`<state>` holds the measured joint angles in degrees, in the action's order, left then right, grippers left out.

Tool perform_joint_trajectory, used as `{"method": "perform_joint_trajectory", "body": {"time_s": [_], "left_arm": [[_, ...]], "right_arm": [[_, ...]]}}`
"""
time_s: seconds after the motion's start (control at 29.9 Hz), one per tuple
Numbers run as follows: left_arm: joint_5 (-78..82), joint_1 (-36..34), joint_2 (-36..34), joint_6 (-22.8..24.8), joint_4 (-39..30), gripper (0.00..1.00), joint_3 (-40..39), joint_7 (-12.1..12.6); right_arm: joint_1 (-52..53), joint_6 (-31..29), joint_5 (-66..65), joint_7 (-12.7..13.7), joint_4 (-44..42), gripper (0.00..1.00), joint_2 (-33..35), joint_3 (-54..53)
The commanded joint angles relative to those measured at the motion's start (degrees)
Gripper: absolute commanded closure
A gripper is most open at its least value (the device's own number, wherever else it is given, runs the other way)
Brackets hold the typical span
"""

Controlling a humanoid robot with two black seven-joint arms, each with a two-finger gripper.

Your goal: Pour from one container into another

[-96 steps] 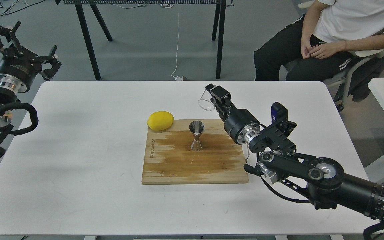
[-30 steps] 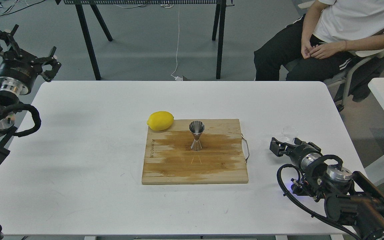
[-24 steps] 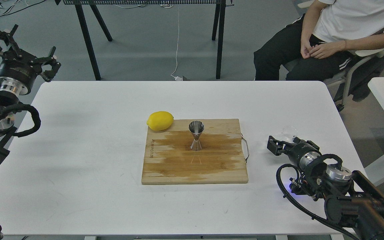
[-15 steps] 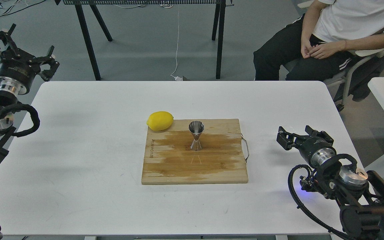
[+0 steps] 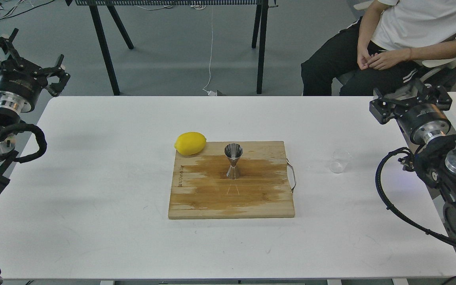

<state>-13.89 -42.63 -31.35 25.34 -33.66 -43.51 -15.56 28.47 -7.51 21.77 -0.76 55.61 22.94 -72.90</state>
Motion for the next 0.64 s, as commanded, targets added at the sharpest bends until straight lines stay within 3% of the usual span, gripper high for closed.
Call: {"method": "perform_joint_trajectory", "body": {"time_s": [0.0, 0.13, 0.33, 0.6], "left_arm": [[0.1, 0.0, 0.1, 0.1, 0.1, 0.00, 0.0, 0.1], [0.2, -0.1, 0.4, 0.2, 1.0, 0.00, 0.1, 0.3], [0.2, -0.7, 0.6, 0.2, 1.5, 0.00, 0.0, 0.2], [0.2, -0.9, 0.9, 0.2, 1.5, 0.00, -0.1, 0.2]], "right_arm": [[5.6, -10.5, -3.5, -0.6, -8.0, 0.00, -0.5, 0.9], [9.7, -20.5, -3.7, -0.6, -14.2, 0.00, -0.7, 3.8], [14.8, -20.5, -3.7, -0.7, -22.4, 0.00, -1.1, 10.9], [15.6, -20.5, -3.6, -1.3, -22.9, 0.00, -1.8, 10.6]]}}
